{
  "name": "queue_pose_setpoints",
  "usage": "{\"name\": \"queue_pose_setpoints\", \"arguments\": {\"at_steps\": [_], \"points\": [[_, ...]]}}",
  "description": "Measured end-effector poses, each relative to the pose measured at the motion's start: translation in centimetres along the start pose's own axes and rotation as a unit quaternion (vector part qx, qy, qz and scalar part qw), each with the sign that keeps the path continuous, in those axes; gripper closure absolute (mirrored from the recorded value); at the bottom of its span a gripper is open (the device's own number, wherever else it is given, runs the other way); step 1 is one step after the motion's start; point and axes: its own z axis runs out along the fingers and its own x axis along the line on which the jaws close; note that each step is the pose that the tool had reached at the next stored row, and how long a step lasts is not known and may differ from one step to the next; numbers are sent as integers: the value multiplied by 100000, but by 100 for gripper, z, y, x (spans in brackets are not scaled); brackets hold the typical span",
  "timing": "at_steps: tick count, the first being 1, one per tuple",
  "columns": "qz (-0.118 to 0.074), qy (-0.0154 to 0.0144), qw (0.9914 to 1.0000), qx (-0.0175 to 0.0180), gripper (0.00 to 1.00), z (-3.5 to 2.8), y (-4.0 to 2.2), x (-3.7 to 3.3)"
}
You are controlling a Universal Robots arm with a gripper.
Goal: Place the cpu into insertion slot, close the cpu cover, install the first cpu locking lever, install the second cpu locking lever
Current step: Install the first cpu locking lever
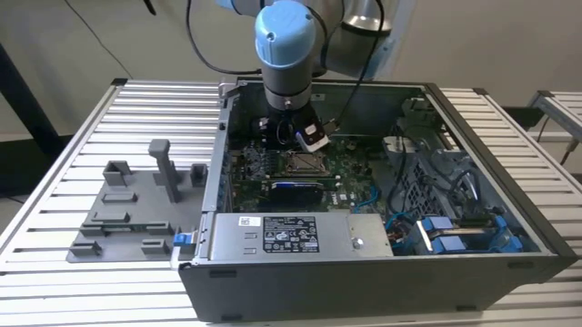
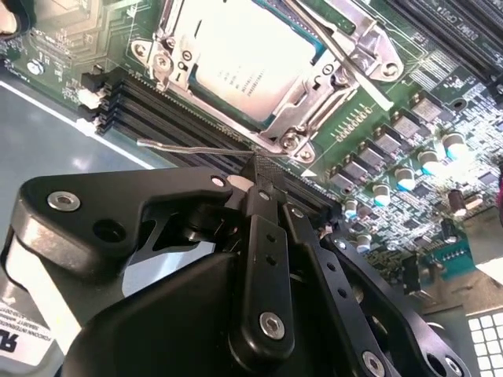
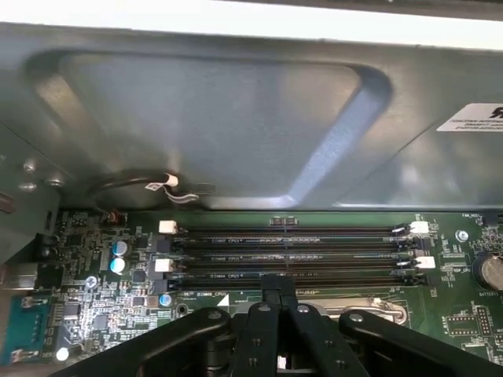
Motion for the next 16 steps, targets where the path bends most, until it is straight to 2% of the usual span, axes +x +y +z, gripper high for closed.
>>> {"name": "queue_pose_setpoints", "arguments": {"at_steps": [16], "points": [[-29,14,100000,3,89,53,-17,-145]]}}
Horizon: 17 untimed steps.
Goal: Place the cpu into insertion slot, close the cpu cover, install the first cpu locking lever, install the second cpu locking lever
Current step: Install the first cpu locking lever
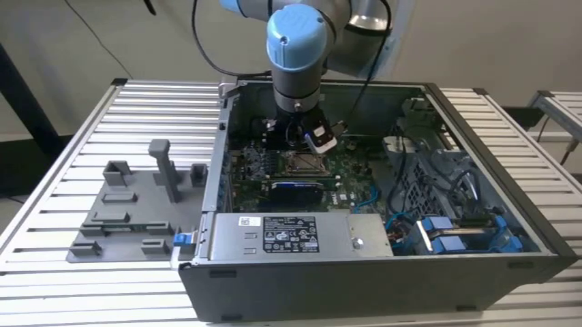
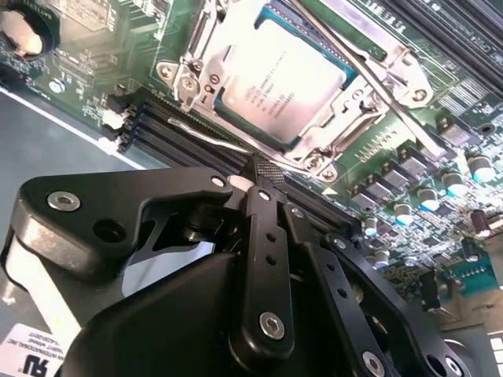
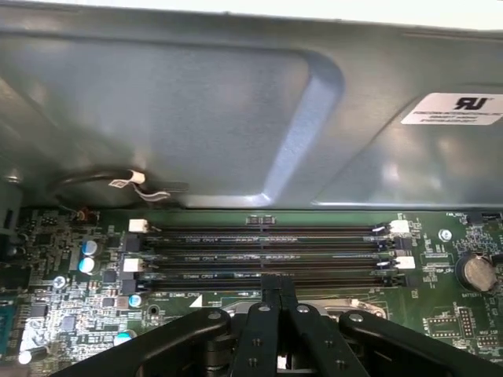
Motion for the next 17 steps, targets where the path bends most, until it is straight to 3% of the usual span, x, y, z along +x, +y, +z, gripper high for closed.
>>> {"name": "queue_pose_setpoints", "arguments": {"at_steps": [17], "points": [[-21,1,100000,-13,89,34,-30,-137]]}}
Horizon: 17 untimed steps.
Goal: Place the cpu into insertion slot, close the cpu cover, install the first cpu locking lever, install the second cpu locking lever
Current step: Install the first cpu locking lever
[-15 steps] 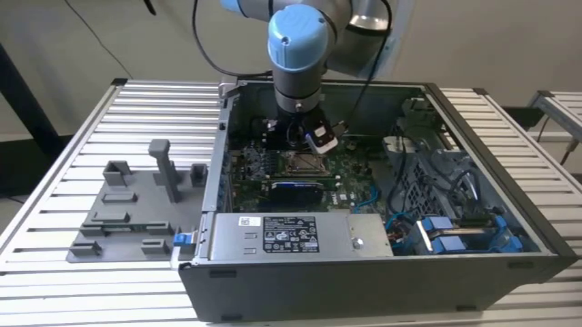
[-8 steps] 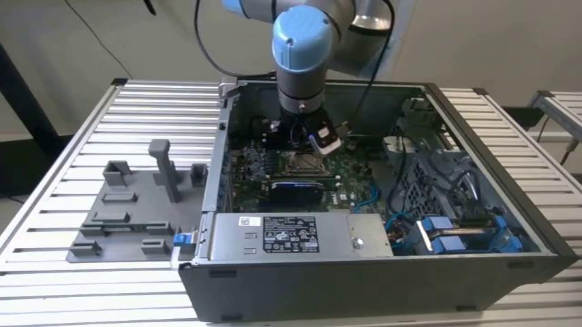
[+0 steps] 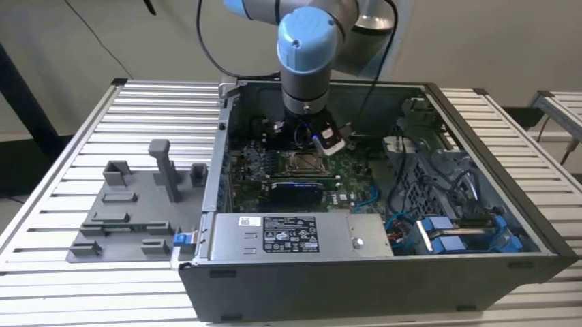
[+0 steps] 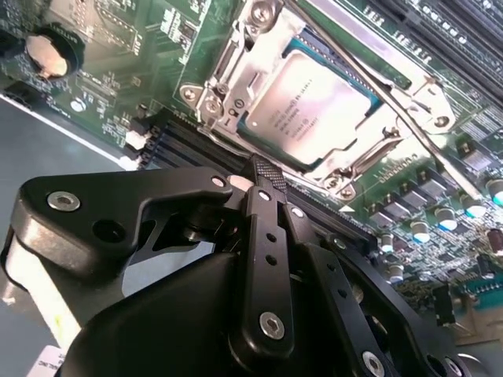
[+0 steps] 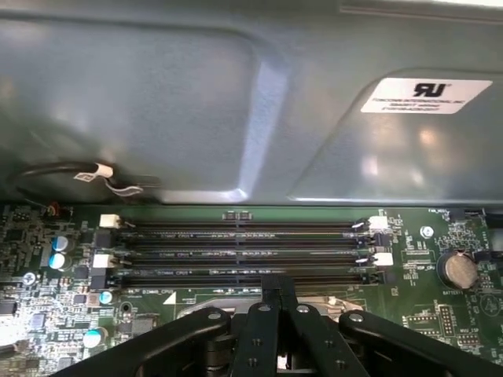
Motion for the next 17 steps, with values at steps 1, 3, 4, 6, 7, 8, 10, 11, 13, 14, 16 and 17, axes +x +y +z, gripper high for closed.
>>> {"name": "queue_pose_setpoints", "arguments": {"at_steps": [1,3,4,6,7,8,10,11,13,14,16,17], "points": [[-3,5,100000,15,89,1,-2,-8],[-5,5,100000,7,89,4,-6,-22],[-4,5,100000,6,89,6,-7,-30],[-4,3,100000,-1,89,9,-9,-45],[-7,2,100000,-3,89,11,-9,-54],[-12,3,100000,-4,89,13,-9,-65],[-17,5,100000,-9,89,18,-10,-86],[-20,9,100000,-8,89,22,-11,-97],[-25,20,100000,9,89,28,-12,-118],[-31,26,100000,12,89,31,-14,-128],[-36,24,100000,2,89,40,-16,-145],[-43,26,100000,4,89,45,-17,-154]]}}
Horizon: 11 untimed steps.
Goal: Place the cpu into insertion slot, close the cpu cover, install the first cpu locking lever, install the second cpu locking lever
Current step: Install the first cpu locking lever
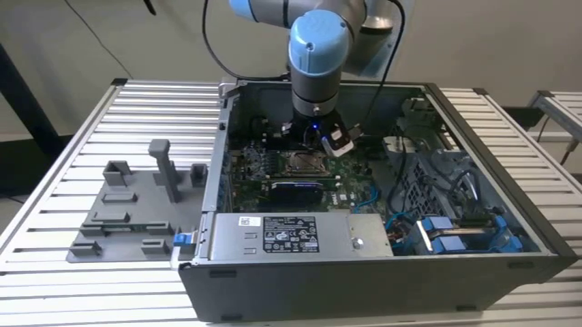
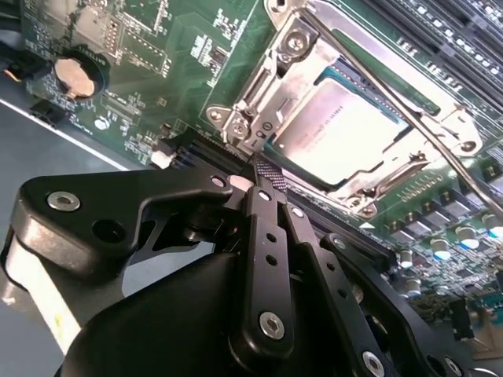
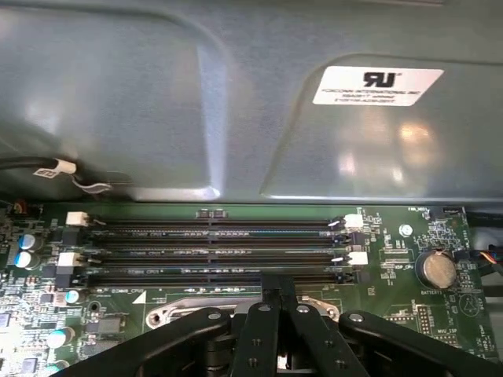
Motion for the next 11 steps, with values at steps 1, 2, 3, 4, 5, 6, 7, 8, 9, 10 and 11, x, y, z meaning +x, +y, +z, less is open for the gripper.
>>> {"name": "queue_pose_setpoints", "arguments": {"at_steps": [1,2,3,4,5,6,7,8,9,10,11], "points": [[2,12,100000,6,89,4,-1,-8],[2,13,100000,15,89,8,-3,-13],[-5,10,100000,18,89,13,-5,-19],[-15,-15,100000,15,89,19,-7,-24],[-30,-50,100000,9,89,24,-9,-28],[-62,-154,100000,-62,89,32,-9,-33],[-96,-219,100000,-90,89,39,-10,-37],[-118,-260,100000,-113,89,42,-11,-40],[-137,-300,99999,-194,89,41,-13,-45],[-123,-393,99998,-436,89,41,-14,-50],[-68,-455,99995,-897,89,39,-16,-52]]}}
